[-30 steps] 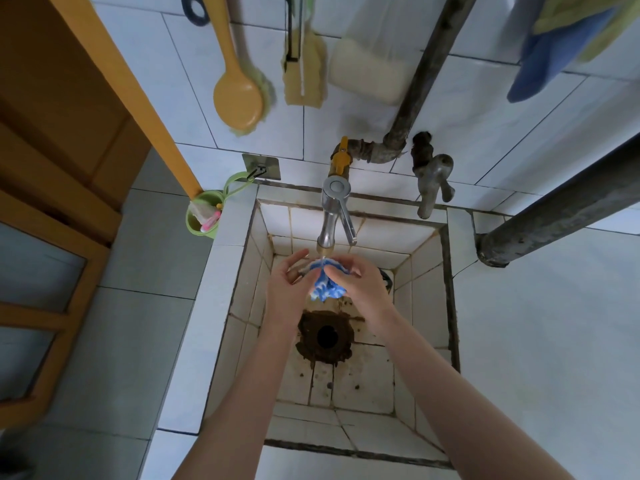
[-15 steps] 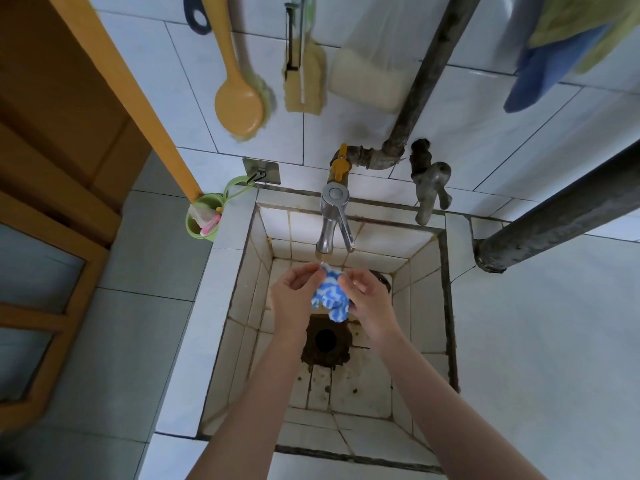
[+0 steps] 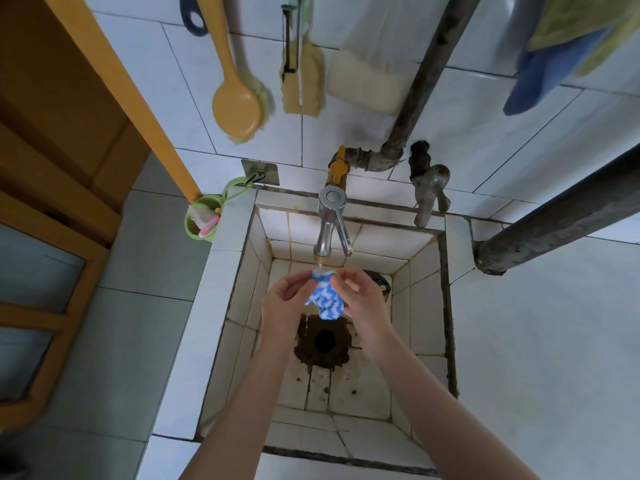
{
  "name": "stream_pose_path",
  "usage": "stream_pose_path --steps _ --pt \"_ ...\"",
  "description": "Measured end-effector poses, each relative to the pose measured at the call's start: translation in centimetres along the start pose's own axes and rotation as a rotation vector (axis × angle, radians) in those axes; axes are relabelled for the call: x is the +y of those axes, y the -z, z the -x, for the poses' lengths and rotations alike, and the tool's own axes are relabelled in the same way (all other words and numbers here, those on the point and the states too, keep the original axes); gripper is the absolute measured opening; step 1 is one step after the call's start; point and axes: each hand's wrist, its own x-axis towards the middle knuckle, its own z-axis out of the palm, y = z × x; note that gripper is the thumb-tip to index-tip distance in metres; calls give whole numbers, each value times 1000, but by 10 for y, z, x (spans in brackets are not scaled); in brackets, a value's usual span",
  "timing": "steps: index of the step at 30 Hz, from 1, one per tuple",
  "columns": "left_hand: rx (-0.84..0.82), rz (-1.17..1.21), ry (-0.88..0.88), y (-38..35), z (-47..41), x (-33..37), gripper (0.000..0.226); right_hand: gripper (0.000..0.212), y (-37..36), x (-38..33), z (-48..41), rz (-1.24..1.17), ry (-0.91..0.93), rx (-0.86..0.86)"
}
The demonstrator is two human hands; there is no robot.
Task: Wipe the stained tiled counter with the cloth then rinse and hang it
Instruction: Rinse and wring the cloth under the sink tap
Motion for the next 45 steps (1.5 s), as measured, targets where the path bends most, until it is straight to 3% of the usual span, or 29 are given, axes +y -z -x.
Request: stream_pose_path --steps 7,12,19,23,27,32,35,39,41,43,45 --pt "-91 59 105 0 3 3 12 5 -4 -2 -1 -118 -27 17" --pt "-82 59 133 6 4 0 26 8 -4 -1 -6 -77 -26 32" --pt "-27 -17 25 2 1 0 13 54 -8 2 -11 -52 -240 -25" --pt "-7 -35 19 -1 1 -2 16 39 -21 1 -20 -37 -245 74" --pt "-56 -104 6 1 -1 0 23 25 -26 0 -15 82 -99 150" --pt "196 -24 35 0 -6 3 10 30 -38 7 8 -142 -36 -126" --pt "251 -44 31 -5 -5 5 13 26 -43 10 11 -221 -27 -206" --pt "154 -6 65 -3 -1 2 15 23 -43 6 -1 38 49 27" --pt "110 -17 61 -3 2 2 17 21 -42 7 -12 129 4 154" --pt "92 -11 39 -5 3 4 17 19 -39 3 -20 111 -85 257" --pt "123 39 23 -6 2 8 17 16 -36 0 -21 55 -55 228"
